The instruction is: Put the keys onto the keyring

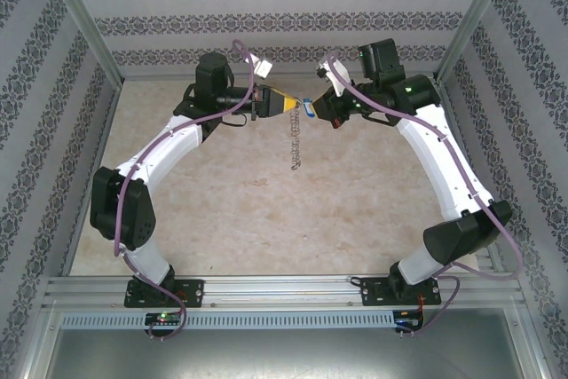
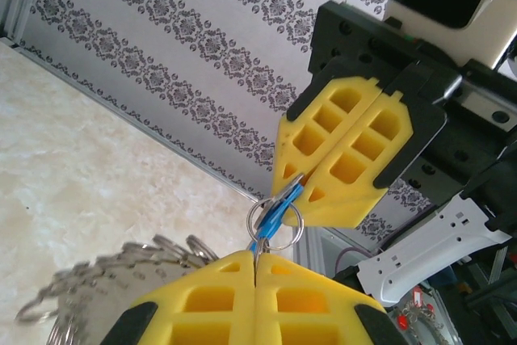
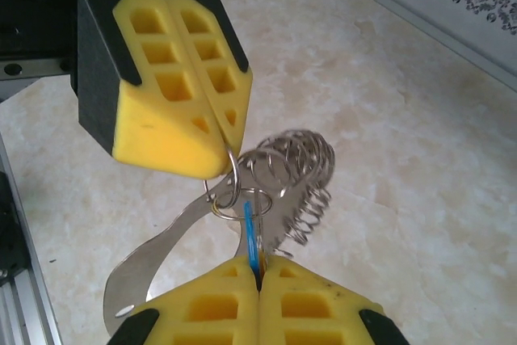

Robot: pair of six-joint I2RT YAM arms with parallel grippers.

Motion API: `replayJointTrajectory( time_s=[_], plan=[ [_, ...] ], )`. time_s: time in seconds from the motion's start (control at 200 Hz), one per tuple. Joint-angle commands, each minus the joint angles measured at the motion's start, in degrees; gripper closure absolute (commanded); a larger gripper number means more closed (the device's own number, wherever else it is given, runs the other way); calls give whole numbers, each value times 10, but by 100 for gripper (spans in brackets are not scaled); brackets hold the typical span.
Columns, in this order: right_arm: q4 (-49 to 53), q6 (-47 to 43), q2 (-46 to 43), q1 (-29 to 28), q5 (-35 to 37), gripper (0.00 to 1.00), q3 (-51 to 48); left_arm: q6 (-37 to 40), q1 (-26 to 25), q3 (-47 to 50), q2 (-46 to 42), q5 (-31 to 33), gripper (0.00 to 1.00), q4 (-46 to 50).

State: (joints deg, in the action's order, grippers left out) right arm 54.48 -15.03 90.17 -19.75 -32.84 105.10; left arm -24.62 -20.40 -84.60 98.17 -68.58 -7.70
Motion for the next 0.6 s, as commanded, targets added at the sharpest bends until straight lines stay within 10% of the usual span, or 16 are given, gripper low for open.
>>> replayJointTrajectory(
  time_s=[0.0, 0.595],
  plan=[
    [18, -14, 8, -1, 14, 100, 44, 15, 1, 0, -21, -2, 100, 5],
    [59, -45, 18, -3, 85, 100, 50, 29, 0, -6, -21, 5, 100, 25]
  ],
)
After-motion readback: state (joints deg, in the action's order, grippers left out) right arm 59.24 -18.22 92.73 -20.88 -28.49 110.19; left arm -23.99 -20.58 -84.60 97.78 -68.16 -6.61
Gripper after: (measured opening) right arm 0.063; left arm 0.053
